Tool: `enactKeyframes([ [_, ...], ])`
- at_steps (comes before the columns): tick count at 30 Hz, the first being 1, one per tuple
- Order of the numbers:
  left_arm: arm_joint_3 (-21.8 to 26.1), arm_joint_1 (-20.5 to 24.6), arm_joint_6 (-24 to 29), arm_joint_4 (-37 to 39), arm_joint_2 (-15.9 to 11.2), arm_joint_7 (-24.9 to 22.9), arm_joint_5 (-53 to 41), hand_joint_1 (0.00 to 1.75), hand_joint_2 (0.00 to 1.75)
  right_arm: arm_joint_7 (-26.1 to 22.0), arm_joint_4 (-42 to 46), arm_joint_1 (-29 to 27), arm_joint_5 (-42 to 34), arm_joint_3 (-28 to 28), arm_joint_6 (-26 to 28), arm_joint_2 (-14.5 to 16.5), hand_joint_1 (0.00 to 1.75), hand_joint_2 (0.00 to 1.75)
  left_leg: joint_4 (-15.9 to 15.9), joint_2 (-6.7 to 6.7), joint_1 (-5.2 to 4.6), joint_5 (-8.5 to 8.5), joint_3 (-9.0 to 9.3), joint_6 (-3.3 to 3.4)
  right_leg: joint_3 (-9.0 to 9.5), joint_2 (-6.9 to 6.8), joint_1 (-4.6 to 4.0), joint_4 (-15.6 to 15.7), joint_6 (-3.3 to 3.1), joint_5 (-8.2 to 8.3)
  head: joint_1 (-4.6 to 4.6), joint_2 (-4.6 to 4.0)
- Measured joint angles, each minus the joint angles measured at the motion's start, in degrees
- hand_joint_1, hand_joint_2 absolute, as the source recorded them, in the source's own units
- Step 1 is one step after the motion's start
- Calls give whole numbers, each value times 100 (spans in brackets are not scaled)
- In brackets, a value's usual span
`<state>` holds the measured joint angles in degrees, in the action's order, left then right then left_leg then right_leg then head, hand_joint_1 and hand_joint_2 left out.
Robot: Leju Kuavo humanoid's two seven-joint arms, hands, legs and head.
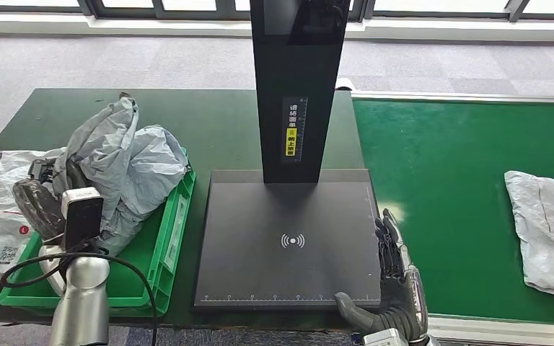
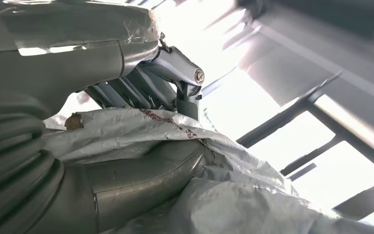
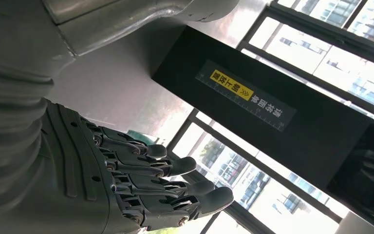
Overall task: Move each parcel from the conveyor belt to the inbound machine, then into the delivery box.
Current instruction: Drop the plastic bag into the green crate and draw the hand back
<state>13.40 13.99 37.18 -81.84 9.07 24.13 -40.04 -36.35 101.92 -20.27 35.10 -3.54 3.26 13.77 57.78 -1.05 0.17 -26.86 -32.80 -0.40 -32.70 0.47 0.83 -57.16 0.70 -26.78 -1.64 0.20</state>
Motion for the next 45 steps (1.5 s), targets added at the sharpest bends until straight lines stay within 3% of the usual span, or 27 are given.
enactKeyframes([
  [3,-4,20,-23,111,-1,-10,29,175,175,0,-4,10,-9,0,-5,0,0,175,0,0,0,0,0,0,0,1,0,0,0,0,0,0],
  [7,-8,521,-86,1345,-113,26,247,175,175,5,-104,100,-68,0,-31,-5,0,175,-3,-8,-3,-1,13,0,20,-6,3,-1,-3,-3,-1,0],
  [9,2,682,-88,1668,-170,80,347,88,175,9,-153,129,-91,0,-35,-13,0,175,-6,-9,-3,-2,22,-1,32,-7,3,-1,-5,-6,1,0],
  [11,49,770,-115,1864,-209,127,501,0,87,14,-198,149,-110,0,-38,-21,0,175,-10,-8,-3,-6,21,-3,47,-8,3,-1,-8,-12,1,0],
  [13,124,802,-173,1944,-231,185,723,0,0,15,-243,176,-132,0,-45,-27,0,175,-14,-7,-3,-16,20,-6,66,-8,3,-1,-13,-21,0,0],
  [18,249,672,-283,1751,-226,494,1220,0,0,18,-349,254,-150,0,-16,-33,0,175,-17,-1,-3,-22,56,-11,87,-2,2,-3,-18,-28,1,0],
  [25,225,110,-417,772,-21,652,1702,0,0,61,-372,248,-145,0,59,-37,0,175,-16,9,-3,-34,94,-17,82,10,3,-5,-22,-31,1,0],
  [36,-190,-784,-288,-418,212,763,1828,0,0,116,-372,215,-39,1,214,-38,0,175,-16,10,-2,-46,84,-16,70,9,2,0,-19,-40,0,0],
  [40,-447,-1121,-608,-867,249,1006,2585,0,0,696,-371,216,685,187,936,-42,0,175,-15,10,-2,-45,83,-16,68,9,1,0,-19,-40,0,0],
  [45,-915,-1621,-1119,-1474,278,1177,2991,0,0,1329,-387,309,1721,1107,1582,-42,0,175,-13,8,-4,-50,75,-10,66,8,4,3,-17,-41,0,0],
])
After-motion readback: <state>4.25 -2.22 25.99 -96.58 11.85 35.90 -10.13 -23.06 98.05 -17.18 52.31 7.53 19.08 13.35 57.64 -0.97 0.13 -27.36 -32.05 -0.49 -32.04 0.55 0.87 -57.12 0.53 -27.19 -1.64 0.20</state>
